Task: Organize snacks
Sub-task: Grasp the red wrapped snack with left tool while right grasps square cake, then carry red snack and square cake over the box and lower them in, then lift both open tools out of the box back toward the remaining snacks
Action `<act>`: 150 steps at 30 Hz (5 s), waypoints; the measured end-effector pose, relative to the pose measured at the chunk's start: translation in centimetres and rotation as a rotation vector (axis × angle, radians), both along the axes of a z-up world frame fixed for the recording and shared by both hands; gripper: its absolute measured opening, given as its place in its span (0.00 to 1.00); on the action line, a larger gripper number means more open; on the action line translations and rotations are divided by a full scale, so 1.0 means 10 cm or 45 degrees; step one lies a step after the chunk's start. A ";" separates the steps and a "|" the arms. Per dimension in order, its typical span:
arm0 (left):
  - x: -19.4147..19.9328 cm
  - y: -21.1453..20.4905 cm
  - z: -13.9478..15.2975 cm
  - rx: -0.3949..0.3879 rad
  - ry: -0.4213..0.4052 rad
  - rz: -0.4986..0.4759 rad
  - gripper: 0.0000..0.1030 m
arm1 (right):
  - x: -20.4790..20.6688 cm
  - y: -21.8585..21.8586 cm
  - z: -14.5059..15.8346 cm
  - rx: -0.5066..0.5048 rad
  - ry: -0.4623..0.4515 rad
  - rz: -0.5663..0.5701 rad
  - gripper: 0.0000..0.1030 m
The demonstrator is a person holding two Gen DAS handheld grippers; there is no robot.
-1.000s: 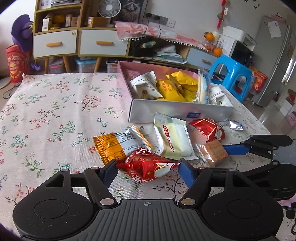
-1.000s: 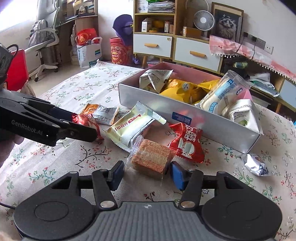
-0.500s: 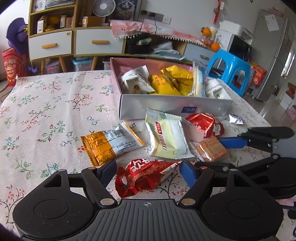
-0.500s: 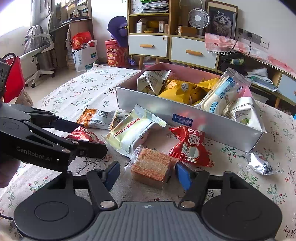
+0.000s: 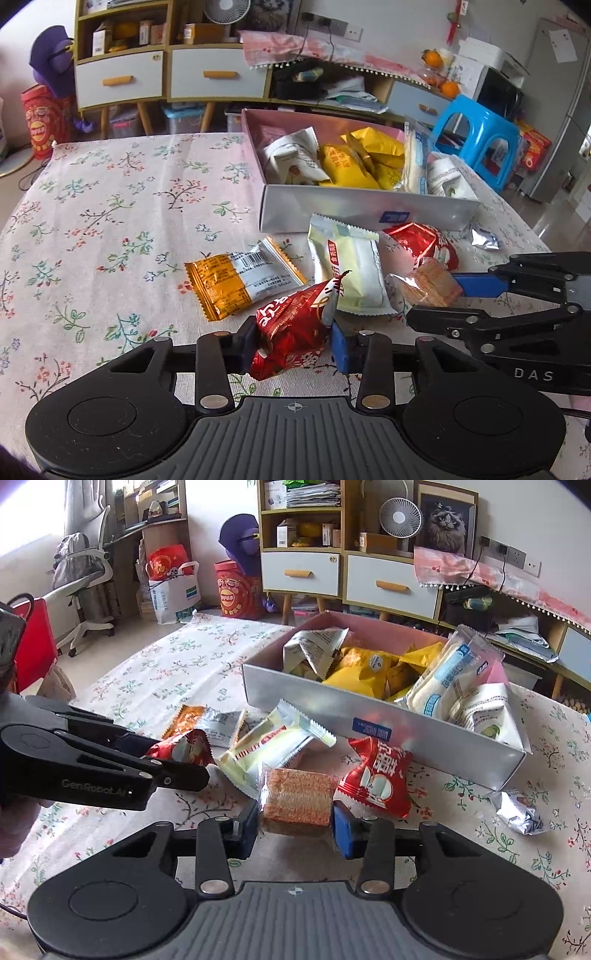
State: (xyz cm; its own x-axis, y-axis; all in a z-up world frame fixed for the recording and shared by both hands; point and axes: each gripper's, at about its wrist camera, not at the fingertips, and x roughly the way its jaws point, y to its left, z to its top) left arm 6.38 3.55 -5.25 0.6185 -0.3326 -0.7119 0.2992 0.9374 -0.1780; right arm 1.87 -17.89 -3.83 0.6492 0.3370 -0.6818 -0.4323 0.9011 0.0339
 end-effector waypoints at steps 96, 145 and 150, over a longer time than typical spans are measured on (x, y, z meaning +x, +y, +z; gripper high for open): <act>1.11 -0.85 0.54 0.125 -0.129 0.184 0.77 | 1.41 -1.34 0.64 0.409 -0.036 -0.465 0.86; 0.06 0.06 -0.05 0.163 -0.155 0.107 0.96 | -0.10 -0.27 0.07 -0.151 -0.159 -0.187 0.91; 0.15 0.08 -0.11 0.250 -0.183 0.021 0.96 | -0.09 -0.24 -0.01 -0.168 -0.131 -0.182 0.91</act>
State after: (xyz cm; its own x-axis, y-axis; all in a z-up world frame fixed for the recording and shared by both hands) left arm 7.92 4.33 -6.35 0.7222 -0.1855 -0.6663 0.2926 0.9549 0.0513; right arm 0.93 -20.33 -3.94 0.7526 0.1491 -0.6414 -0.2949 0.9472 -0.1259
